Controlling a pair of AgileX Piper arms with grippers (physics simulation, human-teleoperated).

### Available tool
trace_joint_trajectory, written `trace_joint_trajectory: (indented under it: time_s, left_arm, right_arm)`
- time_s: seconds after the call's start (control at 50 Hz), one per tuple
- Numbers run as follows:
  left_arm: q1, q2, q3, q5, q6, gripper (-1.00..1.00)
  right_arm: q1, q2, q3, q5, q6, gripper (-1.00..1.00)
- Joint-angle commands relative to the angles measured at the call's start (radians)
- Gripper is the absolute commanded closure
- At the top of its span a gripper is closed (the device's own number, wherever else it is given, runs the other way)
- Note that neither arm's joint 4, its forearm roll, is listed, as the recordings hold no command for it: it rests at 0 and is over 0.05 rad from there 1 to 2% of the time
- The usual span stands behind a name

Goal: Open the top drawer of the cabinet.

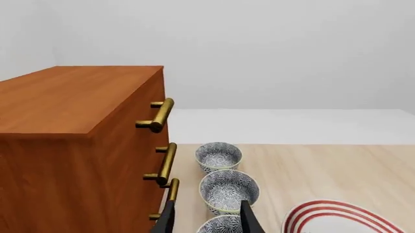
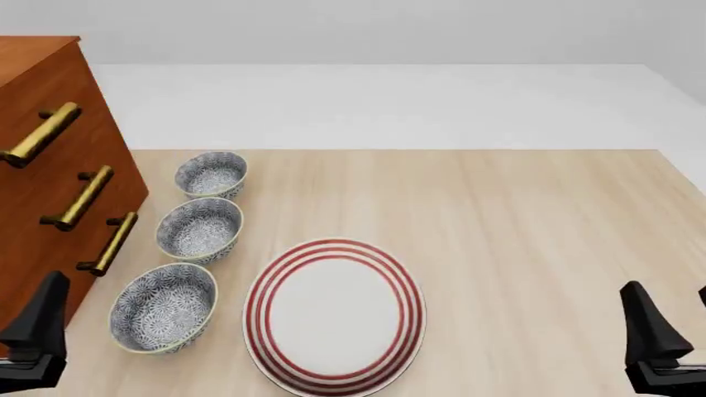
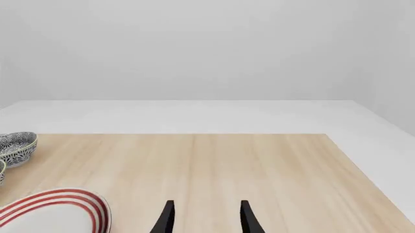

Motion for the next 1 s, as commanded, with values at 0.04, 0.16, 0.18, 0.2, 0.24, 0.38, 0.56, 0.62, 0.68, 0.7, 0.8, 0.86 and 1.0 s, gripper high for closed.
trace_joint_trajectory:
  time_s: [0.04,0.16,0.18,0.2,0.24,0.38,0.56,0.62,0.68,0.7,0.8,0.86,1.0]
  left_arm:
    - [0.007,0.000,-0.016,0.005,0.040,-1.00]
    - [0.000,0.000,-0.034,0.010,0.093,-1.00]
    - [0.000,0.000,-0.034,0.010,0.093,-1.00]
    - [-0.007,0.000,-0.038,0.003,0.122,-1.00]
    - [-0.001,0.000,-0.043,0.011,0.139,-1.00]
    - [-0.023,0.000,-0.021,-0.038,0.259,-1.00]
    - [-0.034,0.000,-0.024,-0.038,0.349,-1.00]
    - [-0.032,0.000,-0.020,-0.044,0.372,-1.00]
    - [-0.040,0.000,-0.019,-0.046,0.383,-1.00]
    - [-0.040,0.000,-0.019,-0.045,0.383,-1.00]
    - [-0.032,0.000,-0.016,-0.040,0.411,-1.00]
    - [-0.035,0.000,-0.008,-0.053,0.447,-1.00]
    - [-0.032,0.001,-0.005,-0.049,0.482,-1.00]
  right_arm:
    - [0.000,0.001,0.000,0.000,0.000,-1.00]
    - [0.000,0.000,0.000,0.000,0.000,-1.00]
    - [0.000,0.000,0.000,0.000,0.000,-1.00]
    - [0.000,0.000,0.000,0.000,0.000,-1.00]
    - [0.000,0.000,0.000,0.000,0.000,-1.00]
    - [0.000,0.000,0.000,0.000,0.000,-1.00]
    - [0.000,0.000,0.000,0.000,0.000,-1.00]
    - [0.000,0.000,0.000,0.000,0.000,-1.00]
    - [0.000,0.000,0.000,0.000,0.000,-1.00]
    - [0.000,0.000,0.000,0.000,0.000,-1.00]
    - [0.000,0.001,0.000,0.000,0.000,-1.00]
    - [0.000,0.000,0.000,0.000,0.000,-1.00]
    - [0.000,0.000,0.000,0.000,0.000,-1.00]
